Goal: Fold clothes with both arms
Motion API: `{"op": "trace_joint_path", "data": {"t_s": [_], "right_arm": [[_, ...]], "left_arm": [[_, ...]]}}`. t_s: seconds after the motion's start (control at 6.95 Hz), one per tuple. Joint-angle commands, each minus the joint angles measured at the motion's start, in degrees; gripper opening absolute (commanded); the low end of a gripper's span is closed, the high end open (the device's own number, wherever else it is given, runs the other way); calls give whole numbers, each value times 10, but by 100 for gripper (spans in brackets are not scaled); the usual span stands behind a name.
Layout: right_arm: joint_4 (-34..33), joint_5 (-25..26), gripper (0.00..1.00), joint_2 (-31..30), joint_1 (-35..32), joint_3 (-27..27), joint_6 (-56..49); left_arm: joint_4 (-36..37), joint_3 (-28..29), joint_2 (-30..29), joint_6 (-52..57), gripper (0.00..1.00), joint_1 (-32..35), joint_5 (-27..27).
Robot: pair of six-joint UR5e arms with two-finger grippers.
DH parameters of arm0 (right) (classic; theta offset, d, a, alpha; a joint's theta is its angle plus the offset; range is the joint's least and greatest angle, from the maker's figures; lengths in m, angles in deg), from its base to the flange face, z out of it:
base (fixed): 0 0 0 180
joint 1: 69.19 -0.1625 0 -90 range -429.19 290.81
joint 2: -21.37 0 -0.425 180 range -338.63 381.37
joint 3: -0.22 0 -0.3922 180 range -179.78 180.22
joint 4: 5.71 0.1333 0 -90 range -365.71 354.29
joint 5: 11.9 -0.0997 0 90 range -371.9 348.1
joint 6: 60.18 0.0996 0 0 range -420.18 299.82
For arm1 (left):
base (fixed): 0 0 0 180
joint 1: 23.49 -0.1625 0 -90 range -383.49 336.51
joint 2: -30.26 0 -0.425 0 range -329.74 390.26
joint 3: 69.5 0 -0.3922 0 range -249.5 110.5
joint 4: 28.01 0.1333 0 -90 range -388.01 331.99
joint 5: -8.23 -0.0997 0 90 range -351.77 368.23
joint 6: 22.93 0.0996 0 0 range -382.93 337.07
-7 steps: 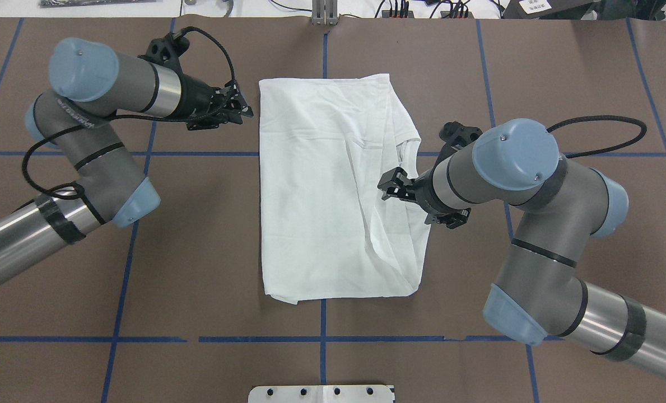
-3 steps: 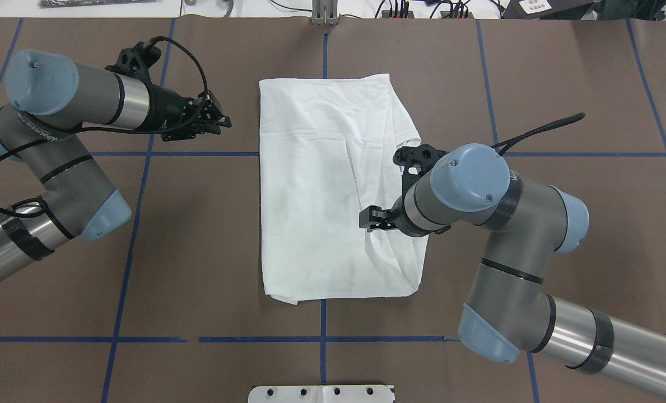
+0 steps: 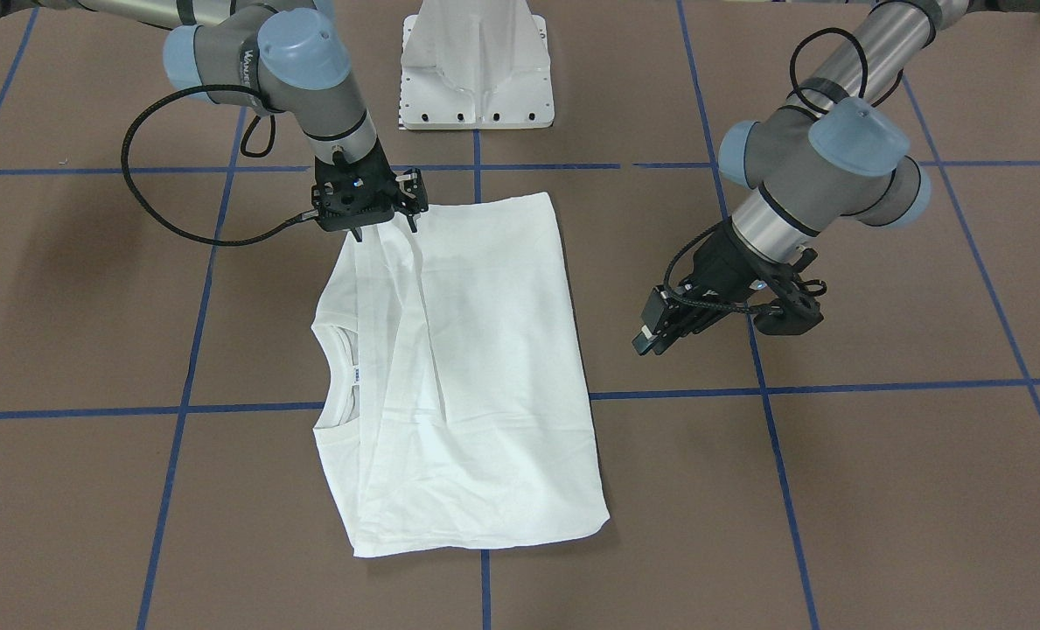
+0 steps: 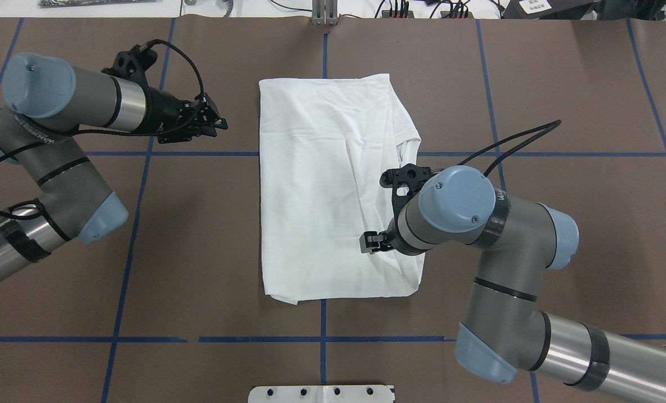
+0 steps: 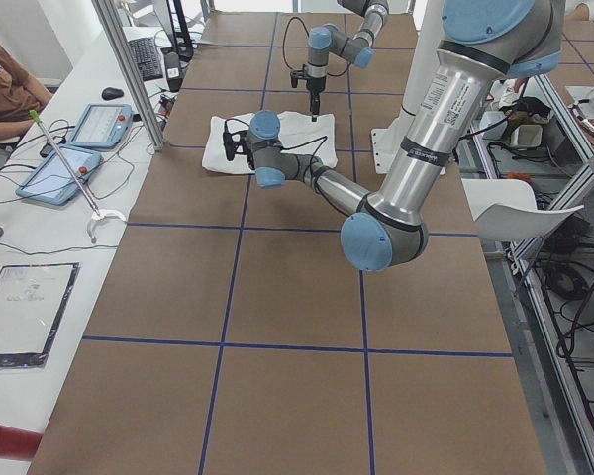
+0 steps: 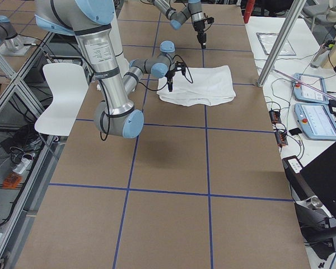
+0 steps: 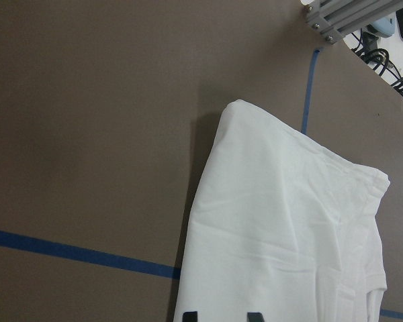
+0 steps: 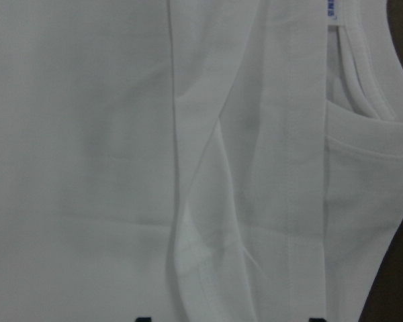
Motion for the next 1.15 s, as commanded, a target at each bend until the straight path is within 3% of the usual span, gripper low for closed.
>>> {"op": "trace_joint_path", "data": {"t_s": [0.0, 0.14, 0.43, 0.86, 1.01], "right_arm": [[-3, 43, 40, -2, 28, 0, -21], [-3, 45, 40, -3, 33, 0, -21], [-3, 47, 3, -5, 33, 0, -22], [-3, 40, 0, -15, 19, -21, -50], [-3, 39, 0, -49, 18, -49, -55]], "left_arm": [[0, 1, 2, 0, 38, -1, 0], [0, 2, 2, 0, 38, -1, 0], [0, 3, 2, 2, 38, -2, -2], [0, 3, 2, 1, 38, -3, -4], [0, 3, 2, 0, 38, -3, -4]]}}
